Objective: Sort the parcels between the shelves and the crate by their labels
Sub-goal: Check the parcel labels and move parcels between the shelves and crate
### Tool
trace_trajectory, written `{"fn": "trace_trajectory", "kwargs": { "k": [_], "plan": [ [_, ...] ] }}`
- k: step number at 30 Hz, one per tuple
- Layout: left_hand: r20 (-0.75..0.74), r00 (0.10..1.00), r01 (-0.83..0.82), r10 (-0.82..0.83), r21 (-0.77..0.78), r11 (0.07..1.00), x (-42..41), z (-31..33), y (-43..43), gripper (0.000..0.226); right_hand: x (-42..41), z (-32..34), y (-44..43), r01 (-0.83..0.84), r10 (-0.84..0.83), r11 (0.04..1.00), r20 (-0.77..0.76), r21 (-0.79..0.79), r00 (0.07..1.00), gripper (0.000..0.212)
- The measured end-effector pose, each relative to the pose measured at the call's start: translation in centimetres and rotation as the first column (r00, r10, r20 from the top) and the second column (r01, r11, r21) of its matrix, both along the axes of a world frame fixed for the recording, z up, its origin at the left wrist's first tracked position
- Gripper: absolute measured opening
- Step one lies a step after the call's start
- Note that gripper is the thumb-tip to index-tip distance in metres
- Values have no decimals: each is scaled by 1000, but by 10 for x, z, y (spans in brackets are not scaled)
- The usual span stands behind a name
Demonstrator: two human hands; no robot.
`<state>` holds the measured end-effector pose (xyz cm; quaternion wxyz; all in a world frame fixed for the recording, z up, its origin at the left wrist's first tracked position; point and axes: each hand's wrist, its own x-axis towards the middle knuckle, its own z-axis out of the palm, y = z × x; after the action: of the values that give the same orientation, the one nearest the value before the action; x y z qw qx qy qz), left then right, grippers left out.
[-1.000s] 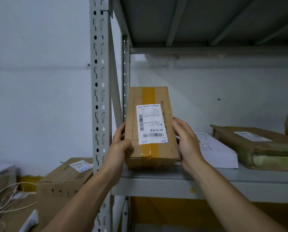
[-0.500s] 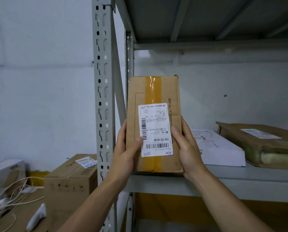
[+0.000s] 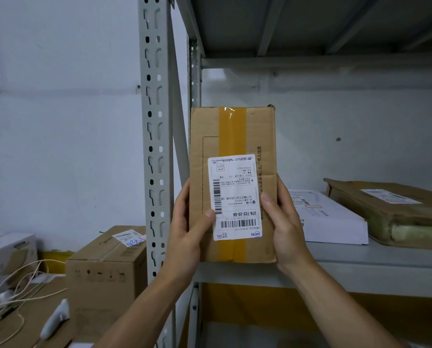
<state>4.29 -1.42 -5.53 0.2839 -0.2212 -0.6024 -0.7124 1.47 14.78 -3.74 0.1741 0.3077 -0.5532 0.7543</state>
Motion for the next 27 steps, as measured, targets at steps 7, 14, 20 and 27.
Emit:
{"fn": "trace_trajectory", "kwargs": {
  "k": [7, 14, 20, 27],
  "plan": [
    [-1, 1000, 1, -1, 8, 1000, -3, 1, 0, 66, -1, 2, -1, 39, -39, 999, 29, 15, 999, 49],
    [51, 997, -52, 51, 26, 998, -8, 10, 2, 57, -6, 6, -2, 194, -206, 976, 130, 104, 970, 28],
    [76, 996, -45, 55, -118, 992, -7, 2, -1, 66, -10, 6, 1, 199, -223, 972, 227, 127, 948, 33],
    [242, 962, -126, 128, -24, 992, -19, 24, 4, 46, -15, 14, -4, 95, -140, 982, 297, 161, 945, 36]
  ]
}}
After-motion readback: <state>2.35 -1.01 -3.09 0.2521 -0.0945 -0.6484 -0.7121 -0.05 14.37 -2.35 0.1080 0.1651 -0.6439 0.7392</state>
